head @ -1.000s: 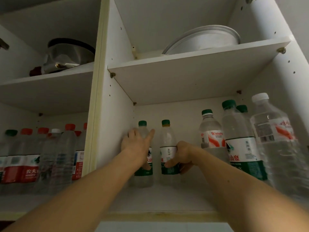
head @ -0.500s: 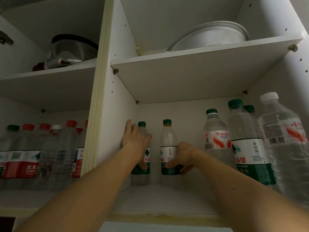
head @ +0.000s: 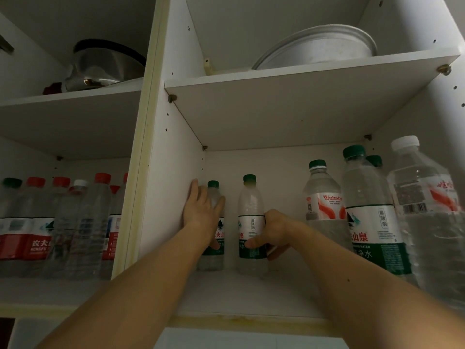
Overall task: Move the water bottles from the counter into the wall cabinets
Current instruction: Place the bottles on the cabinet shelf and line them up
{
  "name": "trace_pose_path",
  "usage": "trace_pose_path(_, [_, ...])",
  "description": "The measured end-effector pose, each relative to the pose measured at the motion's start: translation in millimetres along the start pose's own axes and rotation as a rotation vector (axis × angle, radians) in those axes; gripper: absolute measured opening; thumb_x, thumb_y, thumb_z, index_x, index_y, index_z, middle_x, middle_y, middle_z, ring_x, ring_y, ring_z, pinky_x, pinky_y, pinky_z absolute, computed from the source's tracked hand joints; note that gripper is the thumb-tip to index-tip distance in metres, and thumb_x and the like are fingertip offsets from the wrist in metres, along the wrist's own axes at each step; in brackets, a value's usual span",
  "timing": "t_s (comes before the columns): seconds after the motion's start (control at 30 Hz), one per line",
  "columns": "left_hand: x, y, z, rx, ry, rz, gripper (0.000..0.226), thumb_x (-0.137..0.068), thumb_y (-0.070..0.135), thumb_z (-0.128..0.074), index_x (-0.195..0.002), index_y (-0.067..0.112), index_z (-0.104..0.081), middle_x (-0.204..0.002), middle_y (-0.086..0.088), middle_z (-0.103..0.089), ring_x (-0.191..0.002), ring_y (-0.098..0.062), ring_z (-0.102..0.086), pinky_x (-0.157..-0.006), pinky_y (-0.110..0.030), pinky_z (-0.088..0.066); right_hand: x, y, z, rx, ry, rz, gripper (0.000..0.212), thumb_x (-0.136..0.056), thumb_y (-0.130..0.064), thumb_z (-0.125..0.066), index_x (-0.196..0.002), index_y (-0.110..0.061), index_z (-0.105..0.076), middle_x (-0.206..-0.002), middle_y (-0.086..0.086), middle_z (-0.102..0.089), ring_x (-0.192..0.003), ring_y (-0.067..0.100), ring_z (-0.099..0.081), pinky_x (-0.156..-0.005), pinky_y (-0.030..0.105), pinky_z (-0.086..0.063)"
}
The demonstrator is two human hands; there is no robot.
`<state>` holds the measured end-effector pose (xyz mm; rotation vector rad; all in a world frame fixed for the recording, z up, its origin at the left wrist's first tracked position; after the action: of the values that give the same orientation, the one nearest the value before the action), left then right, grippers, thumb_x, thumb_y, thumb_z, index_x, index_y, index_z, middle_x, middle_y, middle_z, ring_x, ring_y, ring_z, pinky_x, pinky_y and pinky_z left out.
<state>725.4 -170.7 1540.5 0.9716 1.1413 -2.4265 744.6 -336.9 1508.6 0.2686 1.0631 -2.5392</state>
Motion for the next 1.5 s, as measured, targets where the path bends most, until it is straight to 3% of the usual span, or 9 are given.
trace_pose_path(0.2, [8.2,0.4,1.0,0.047,0.033,0.028,0.135,-0.075,0.078,-0.065,-0.157,0.000,0.009,-0.162,-0.024,-0.022,-0.150,-0.039,-0.017,-0.116,-0.064,0.010,2.4,0.1,-1.1,0.000,0.021,0.013,0.046,-0.077,-0.020,-0.087,-0.108,-0.015,-0.054,-0.114,0.014,-0.067,-0.097,0.031,-0.069,-0.072,0.043,-0.063])
trace_pose_path(0.37, [14.1,0.8,2.0,0.051,-0.002,0.033,0.131,-0.078,0.067,-0.071,-0.157,0.000,0.008,-0.163,-0.025,-0.018,-0.152,-0.040,-0.013,-0.118,-0.064,0.009,5.8,2.5,-5.0,0.039,0.007,0.012,0.050,-0.079,-0.012,-0.085,-0.122,-0.010,-0.059,-0.119,0.017,-0.066,-0.105,0.032,-0.067,-0.084,0.047,-0.061])
trace_pose_path(0.53, [20.3,-0.3,5.2,0.109,0.011,0.045,0.119,-0.086,0.057,-0.067,-0.156,-0.002,0.009,-0.163,-0.025,-0.018,-0.152,-0.039,-0.014,-0.121,-0.062,0.006,5.2,3.5,-9.8,0.087,0.002,0.009,0.047,-0.082,-0.013,-0.082,-0.120,-0.013,-0.054,-0.118,0.018,-0.065,-0.103,0.033,-0.069,-0.082,0.049,-0.062])
trace_pose_path(0.7, [20.7,-0.2,3.2,0.132,-0.003,0.042,0.112,-0.090,0.055,-0.060,-0.156,0.000,0.011,-0.164,-0.025,-0.013,-0.152,-0.041,-0.012,-0.120,-0.060,0.008,-5.9,-0.1,-22.4,0.259,0.088,0.005,0.065,-0.085,-0.023,-0.080,-0.136,-0.016,-0.042,-0.121,0.011,-0.058,-0.102,0.028,-0.064,-0.071,0.037,-0.061])
trace_pose_path(0.93, [19.5,-2.1,5.3,0.198,-0.006,0.048,0.108,-0.092,0.056,-0.058,-0.158,0.004,0.010,-0.168,-0.016,-0.004,-0.154,-0.040,-0.001,-0.121,-0.058,0.010,-21.6,-6.4,-33.5,0.468,0.144,0.074,0.068,-0.086,-0.036,-0.077,-0.140,-0.010,-0.044,-0.133,0.010,-0.060,-0.114,0.024,-0.061,-0.084,0.025,-0.047])
trace_pose_path(1.03, [20.5,-2.3,4.9,0.201,-0.010,0.042,0.118,-0.086,0.057,-0.066,-0.159,0.004,0.010,-0.168,-0.016,-0.002,-0.154,-0.040,0.000,-0.122,-0.058,0.007,-23.8,-10.1,-31.6,0.614,0.124,0.044,0.069,-0.087,-0.046,-0.074,-0.142,-0.014,-0.048,-0.127,0.009,-0.062,-0.103,0.023,-0.062,-0.080,0.026,-0.048])
trace_pose_path(1.2, [20.4,-1.1,5.5,0.176,0.007,0.039,0.122,-0.083,0.058,-0.070,-0.158,0.004,0.011,-0.168,-0.017,-0.003,-0.153,-0.041,-0.002,-0.122,-0.058,0.006,-32.0,-20.7,-19.3,0.903,0.168,0.034,0.080,-0.077,-0.072,-0.069,-0.133,-0.017,-0.055,-0.080,-0.002,-0.045,-0.066,0.015,-0.047,-0.054,0.027,-0.039])
trace_pose_path(1.43, [18.1,2.2,-0.6,0.110,-0.036,0.048,0.125,-0.083,0.064,-0.067,-0.157,0.001,0.011,-0.166,-0.022,-0.004,-0.152,-0.042,-0.006,-0.119,-0.060,0.010,-48.0,-12.3,-28.8,0.797,0.192,0.105,0.076,-0.075,-0.073,-0.069,-0.130,-0.020,-0.059,-0.077,-0.007,-0.045,-0.064,0.010,-0.046,-0.052,0.025,-0.035])
trace_pose_path(1.5, [16.5,2.4,-1.8,0.116,-0.029,0.051,0.124,-0.083,0.063,-0.068,-0.157,0.001,0.010,-0.166,-0.021,-0.007,-0.152,-0.042,-0.008,-0.119,-0.060,0.010,-51.3,-9.6,-31.8,0.728,0.155,0.105,0.075,-0.077,-0.065,-0.073,-0.133,-0.018,-0.056,-0.093,-0.001,-0.058,-0.075,0.014,-0.052,-0.063,0.025,-0.043])
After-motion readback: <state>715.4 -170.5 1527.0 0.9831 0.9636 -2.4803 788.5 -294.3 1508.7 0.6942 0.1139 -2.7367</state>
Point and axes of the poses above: each hand's wrist, its own x-axis away from the middle knuckle, its own z-axis out of the back of the hand, y = z × x, the point moved 7 cm from there along -x, towards the middle knuckle
